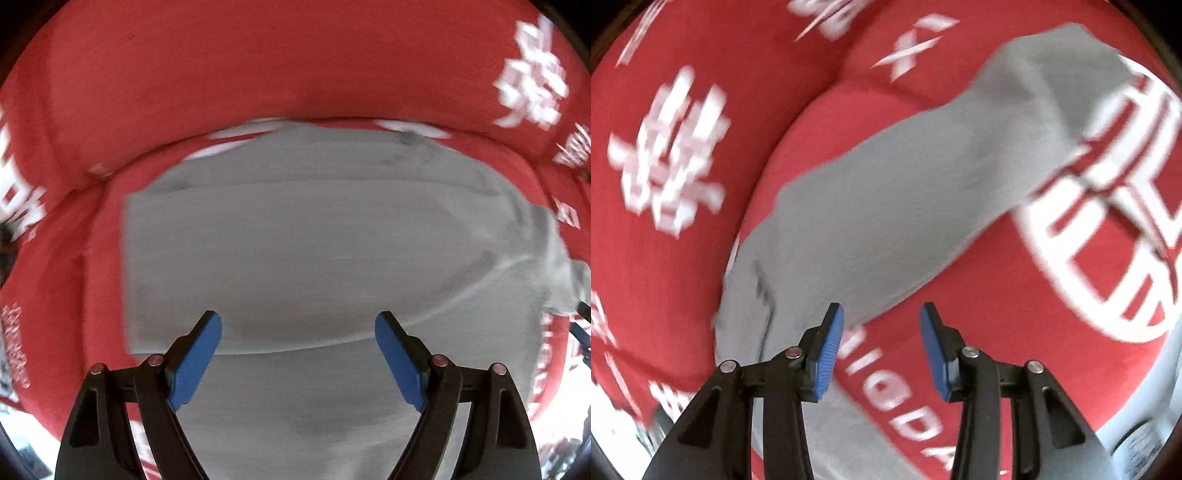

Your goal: Fold small clothes

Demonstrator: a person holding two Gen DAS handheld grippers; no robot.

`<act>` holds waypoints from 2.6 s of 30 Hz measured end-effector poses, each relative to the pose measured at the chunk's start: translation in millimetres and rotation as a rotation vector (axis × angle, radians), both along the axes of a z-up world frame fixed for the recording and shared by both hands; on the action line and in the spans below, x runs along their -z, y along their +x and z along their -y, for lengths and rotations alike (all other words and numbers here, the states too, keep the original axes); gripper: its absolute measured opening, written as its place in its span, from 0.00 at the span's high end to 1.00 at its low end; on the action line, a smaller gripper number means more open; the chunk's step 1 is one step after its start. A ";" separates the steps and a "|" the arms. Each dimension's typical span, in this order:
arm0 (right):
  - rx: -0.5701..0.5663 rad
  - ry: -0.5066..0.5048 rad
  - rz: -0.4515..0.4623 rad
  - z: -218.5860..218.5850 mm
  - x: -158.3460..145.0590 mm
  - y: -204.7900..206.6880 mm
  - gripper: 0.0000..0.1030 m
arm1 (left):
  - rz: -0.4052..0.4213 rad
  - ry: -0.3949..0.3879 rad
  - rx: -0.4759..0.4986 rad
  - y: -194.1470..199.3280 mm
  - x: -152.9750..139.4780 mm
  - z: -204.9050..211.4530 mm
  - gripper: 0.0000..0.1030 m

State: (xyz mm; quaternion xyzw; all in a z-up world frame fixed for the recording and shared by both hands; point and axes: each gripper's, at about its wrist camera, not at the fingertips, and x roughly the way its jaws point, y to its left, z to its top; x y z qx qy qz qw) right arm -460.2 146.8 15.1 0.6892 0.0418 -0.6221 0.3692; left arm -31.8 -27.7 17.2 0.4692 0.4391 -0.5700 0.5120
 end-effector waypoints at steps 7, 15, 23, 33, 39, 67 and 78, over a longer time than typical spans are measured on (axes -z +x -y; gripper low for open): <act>0.284 -0.035 0.066 -48.8 21.9 -81.1 0.54 | -0.051 0.012 0.080 -78.8 5.6 2.6 0.16; 0.492 -0.148 0.185 -41.2 45.2 -119.9 0.54 | -0.040 0.022 0.107 -113.9 13.3 3.1 0.16; 0.388 -0.338 0.299 -3.0 16.9 -102.2 0.91 | -0.037 -0.001 0.071 -97.1 6.4 2.9 0.16; -0.410 -0.464 0.034 139.3 -94.6 78.6 0.91 | -0.014 -0.038 -0.061 -11.1 -4.5 -5.8 0.16; -0.801 -0.349 -0.028 183.6 -57.3 244.7 0.91 | -0.004 -0.032 -0.189 57.1 0.9 -13.5 0.16; -1.047 -0.123 -0.051 179.9 6.0 363.7 0.77 | -0.382 0.020 -0.264 138.0 16.6 -13.2 0.16; -0.346 -0.039 0.171 105.1 21.7 155.2 0.60 | -0.439 0.055 -0.366 126.6 38.5 11.5 0.16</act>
